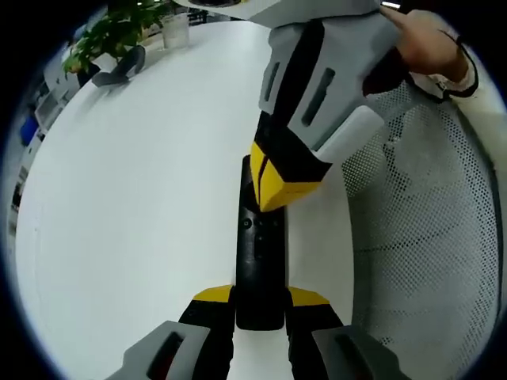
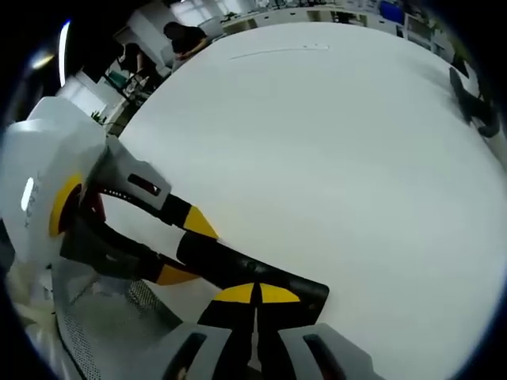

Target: Press the specified remote control buttons in sequence, fully releasing each button before pressing the next.

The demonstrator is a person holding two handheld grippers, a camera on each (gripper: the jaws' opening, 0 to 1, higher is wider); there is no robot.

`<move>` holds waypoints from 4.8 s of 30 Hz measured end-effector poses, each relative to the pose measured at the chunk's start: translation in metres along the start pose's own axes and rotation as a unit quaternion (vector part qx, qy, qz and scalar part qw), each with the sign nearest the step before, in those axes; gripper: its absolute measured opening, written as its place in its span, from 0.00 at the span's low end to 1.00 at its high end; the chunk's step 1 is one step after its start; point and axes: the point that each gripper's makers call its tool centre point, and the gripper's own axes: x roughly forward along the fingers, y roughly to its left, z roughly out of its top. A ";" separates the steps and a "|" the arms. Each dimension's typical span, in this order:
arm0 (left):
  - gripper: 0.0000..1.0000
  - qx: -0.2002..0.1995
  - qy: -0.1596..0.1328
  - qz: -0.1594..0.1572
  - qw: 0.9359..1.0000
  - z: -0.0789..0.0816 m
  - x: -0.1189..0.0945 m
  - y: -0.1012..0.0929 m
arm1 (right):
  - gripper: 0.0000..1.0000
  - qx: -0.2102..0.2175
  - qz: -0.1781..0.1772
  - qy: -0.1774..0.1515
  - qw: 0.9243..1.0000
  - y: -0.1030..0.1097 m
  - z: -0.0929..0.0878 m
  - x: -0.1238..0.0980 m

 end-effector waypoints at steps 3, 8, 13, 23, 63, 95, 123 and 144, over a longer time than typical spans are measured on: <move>0.22 0.000 0.000 -0.001 1.000 0.000 0.000 0.000 | 0.00 -0.001 -0.001 0.001 1.000 0.000 0.000 0.000; 0.22 0.002 0.002 -0.002 1.000 0.000 -0.001 0.000 | 0.00 0.002 -0.002 0.007 1.000 0.000 -0.002 -0.001; 0.22 0.003 0.006 0.002 1.000 -0.001 0.000 0.000 | 0.00 -0.002 -0.005 0.022 1.000 -0.002 -0.008 -0.004; 0.22 0.003 0.004 0.002 1.000 -0.001 0.000 0.000 | 0.00 0.003 -0.005 0.039 0.999 -0.005 -0.019 -0.007; 0.22 0.005 0.010 0.004 1.000 -0.001 0.001 0.000 | 0.00 -0.009 -0.014 0.058 0.998 -0.008 -0.012 -0.002; 0.22 0.018 0.001 0.022 1.000 -0.001 0.001 0.000 | 0.00 0.037 0.001 0.032 0.999 -0.008 -0.012 -0.002; 0.22 0.012 -0.022 0.015 1.000 -0.001 0.000 0.000 | 0.00 0.014 -0.011 0.039 0.999 -0.009 0.002 0.004; 0.22 0.007 -0.020 0.010 1.000 -0.001 0.000 0.000 | 0.00 0.046 0.018 0.030 0.998 0.000 0.018 0.009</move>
